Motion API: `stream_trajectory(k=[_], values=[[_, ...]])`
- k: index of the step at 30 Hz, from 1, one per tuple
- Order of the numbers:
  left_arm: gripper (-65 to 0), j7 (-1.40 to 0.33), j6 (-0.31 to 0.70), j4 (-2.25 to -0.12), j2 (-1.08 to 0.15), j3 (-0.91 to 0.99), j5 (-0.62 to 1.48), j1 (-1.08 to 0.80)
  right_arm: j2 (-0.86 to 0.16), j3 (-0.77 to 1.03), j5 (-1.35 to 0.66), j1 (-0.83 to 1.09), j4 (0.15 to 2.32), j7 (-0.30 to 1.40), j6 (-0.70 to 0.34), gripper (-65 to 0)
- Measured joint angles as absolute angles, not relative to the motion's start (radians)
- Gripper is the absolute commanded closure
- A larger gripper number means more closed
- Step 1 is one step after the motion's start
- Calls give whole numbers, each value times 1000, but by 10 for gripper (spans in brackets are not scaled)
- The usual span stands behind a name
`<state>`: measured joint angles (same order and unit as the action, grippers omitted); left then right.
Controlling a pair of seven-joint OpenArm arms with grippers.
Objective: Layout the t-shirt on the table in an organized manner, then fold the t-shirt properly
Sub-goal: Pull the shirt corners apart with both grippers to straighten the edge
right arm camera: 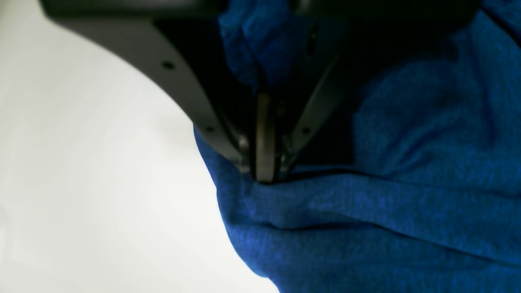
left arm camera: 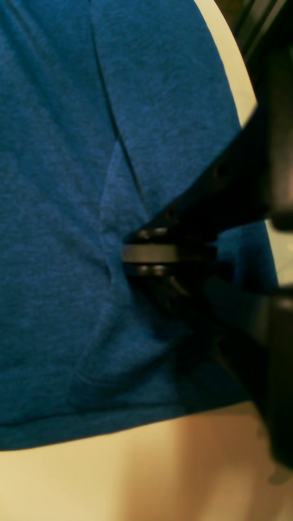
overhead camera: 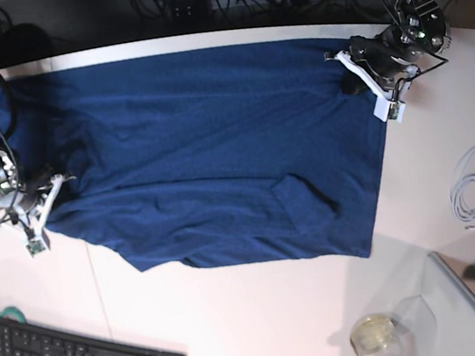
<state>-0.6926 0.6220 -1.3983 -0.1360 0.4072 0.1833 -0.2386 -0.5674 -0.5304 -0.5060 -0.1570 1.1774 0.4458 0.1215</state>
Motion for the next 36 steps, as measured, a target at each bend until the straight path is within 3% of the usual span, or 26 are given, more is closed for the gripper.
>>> stream_trajectory(k=[26, 28, 32, 36], values=[[0, -693, 622, -1398, -147, 410, 183, -244, -572, -534, -510, -377, 836, 362, 120, -5], [0, -693, 622, -1398, -147, 410, 183, -244, -557, -534, -511, -390, 805, 361, 120, -47], [0, -694, 622, -1402, -147, 410, 182, -244, -545, -534, -509, -389, 797, 362, 120, -245], [0, -704, 621, -1465, -147, 410, 180, -251, -548, -526, -508, -381, 824, 363, 120, -261]])
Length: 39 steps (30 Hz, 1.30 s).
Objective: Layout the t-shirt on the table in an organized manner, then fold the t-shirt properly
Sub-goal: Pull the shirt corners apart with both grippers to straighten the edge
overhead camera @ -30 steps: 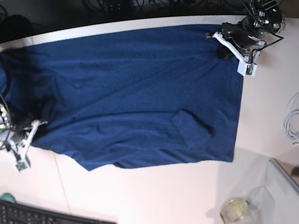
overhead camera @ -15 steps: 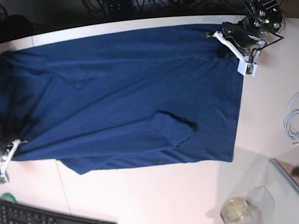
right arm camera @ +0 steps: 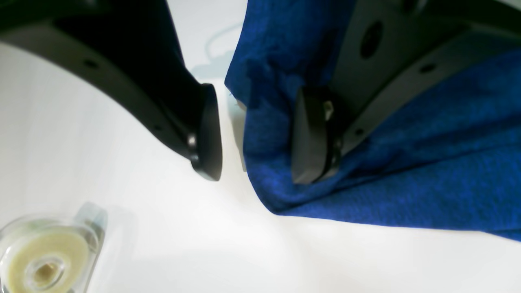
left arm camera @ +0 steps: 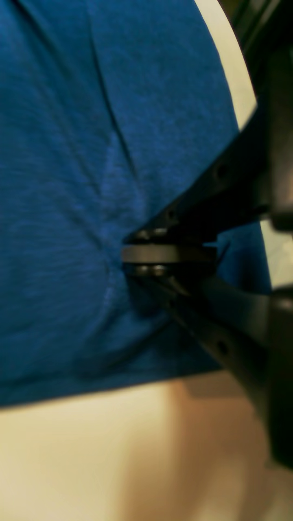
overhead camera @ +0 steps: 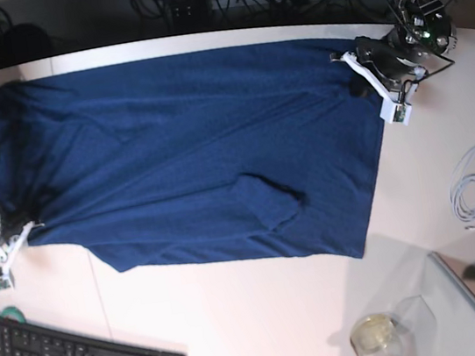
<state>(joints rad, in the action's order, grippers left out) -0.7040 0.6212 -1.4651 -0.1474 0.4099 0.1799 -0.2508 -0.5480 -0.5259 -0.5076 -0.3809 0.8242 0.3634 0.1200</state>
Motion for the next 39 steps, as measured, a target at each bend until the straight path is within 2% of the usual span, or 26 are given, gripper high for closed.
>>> stream_trajectory(k=[4, 8, 11, 14, 18, 21, 24, 30, 39], values=[[0, -707, 621, -1548, -142, 411, 180, -252, -566, -481, -514, -338, 930, 364, 121, -261], [0, -707, 622, -1634, -140, 411, 184, -270, -572, -267, -508, -201, 1072, 417, 123, -246], [0, -711, 630, -1619, -134, 437, 184, -255, -583, -196, -503, -115, 1137, 444, 124, -156], [0, -715, 614, -1533, -93, 505, 167, -147, -571, -199, -507, -89, 1145, 444, 123, -2], [0, -701, 619, -1420, -65, 511, 171, -32, -543, -199, -505, -64, 1149, 442, 121, -6], [0, -704, 622, -1329, -54, 511, 168, 19, -525, -200, -509, -52, 1136, 443, 51, -6], [0, -707, 616, -1265, -60, 515, 165, 62, -489, -198, -509, -60, 1061, 434, 38, -6], [0, -647, 553, -1240, -78, 514, 164, 54, -501, -187, -505, -33, 1036, 401, 36, -5], [0, -641, 557, -1271, -78, 517, 164, 17, -504, -187, -501, -21, 1044, 393, 37, -5]])
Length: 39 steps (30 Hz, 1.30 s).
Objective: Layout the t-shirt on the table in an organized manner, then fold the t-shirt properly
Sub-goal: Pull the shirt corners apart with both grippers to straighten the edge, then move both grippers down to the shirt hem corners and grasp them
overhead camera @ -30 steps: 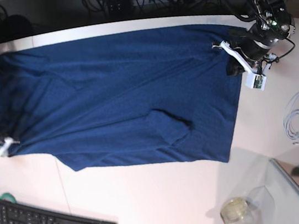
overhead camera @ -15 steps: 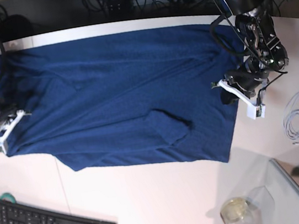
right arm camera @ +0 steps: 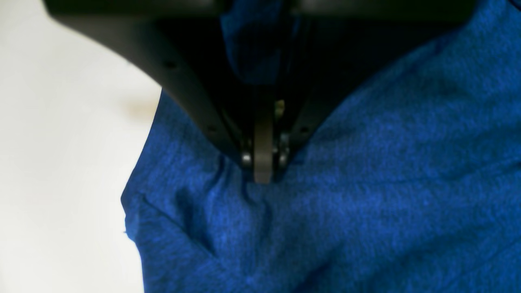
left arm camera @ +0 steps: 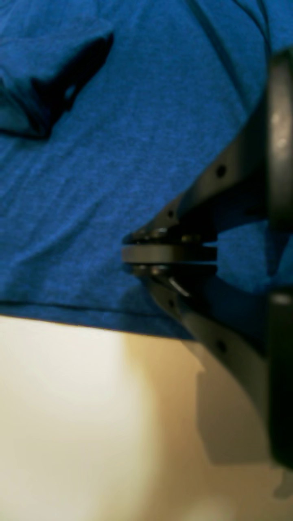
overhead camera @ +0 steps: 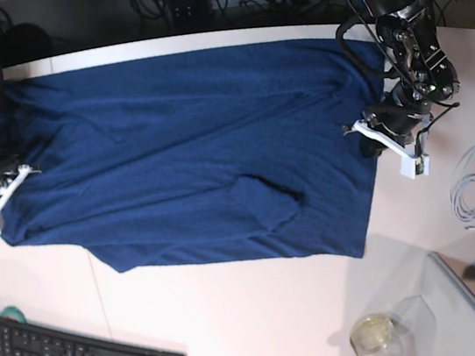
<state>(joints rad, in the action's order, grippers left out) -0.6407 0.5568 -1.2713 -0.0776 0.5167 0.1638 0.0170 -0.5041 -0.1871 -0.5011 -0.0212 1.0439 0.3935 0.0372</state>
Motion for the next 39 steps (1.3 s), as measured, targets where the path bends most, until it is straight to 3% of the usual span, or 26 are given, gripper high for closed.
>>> stream_trajectory(k=[13, 19, 21, 26, 30, 34, 39], values=[[0, -643, 557, -1341, -78, 517, 165, 19, -535, -187, -506, -17, 1065, 484, 73, -11], [0, -655, 559, -1333, -99, 509, 164, 62, -548, -191, -510, 2, 1301, 516, 86, -24], [0, -645, 555, -1330, -131, 487, 165, 103, -554, -191, -513, -26, 1360, 498, 81, -81], [0, -638, 562, -1265, -199, 343, 171, 195, -527, -207, -495, -173, 1293, 507, 59, -320], [0, -638, 569, -1040, -198, 321, 171, 318, -426, -265, -517, -366, 1015, 483, -122, -335], [0, -635, 553, -884, -234, 327, 161, 384, -366, -333, -503, -484, 715, 330, -145, -341], [-237, -525, 561, -829, -234, 313, 170, 399, -333, -447, -497, -546, 504, 224, -139, -341]])
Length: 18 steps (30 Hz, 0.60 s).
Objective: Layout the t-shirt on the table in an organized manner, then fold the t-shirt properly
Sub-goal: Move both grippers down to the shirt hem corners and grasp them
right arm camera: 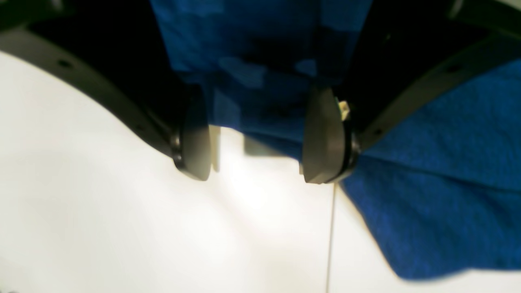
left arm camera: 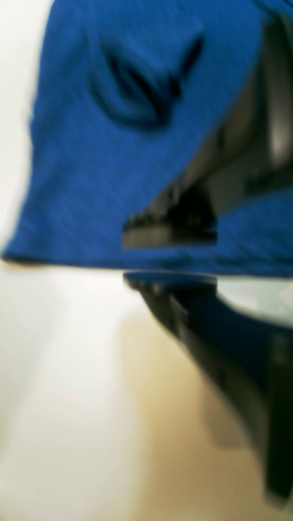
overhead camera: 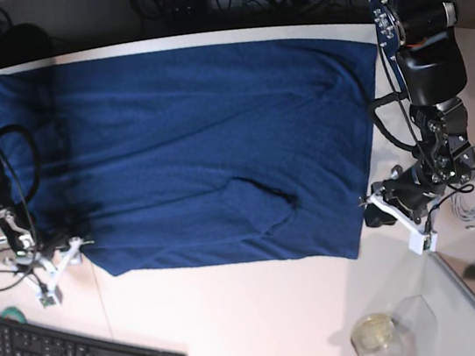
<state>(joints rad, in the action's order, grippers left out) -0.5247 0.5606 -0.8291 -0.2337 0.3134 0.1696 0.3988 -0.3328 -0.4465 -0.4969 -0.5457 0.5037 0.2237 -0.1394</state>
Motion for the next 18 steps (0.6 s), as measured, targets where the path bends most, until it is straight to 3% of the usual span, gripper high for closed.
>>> stream_trajectory(k=[3, 8, 18], values=[[-308, -511, 558, -775, -237, 313, 172, 415, -302, -452, -498, -551, 486, 205, -140, -341], [-306, -501, 553, -628, -260, 314, 166, 478, -312, -452, -500, -550, 528, 208, -142, -341], [-306, -317, 553, -400, -254, 303, 166, 590, -286, -452, -500, -584, 532, 201, -141, -342]])
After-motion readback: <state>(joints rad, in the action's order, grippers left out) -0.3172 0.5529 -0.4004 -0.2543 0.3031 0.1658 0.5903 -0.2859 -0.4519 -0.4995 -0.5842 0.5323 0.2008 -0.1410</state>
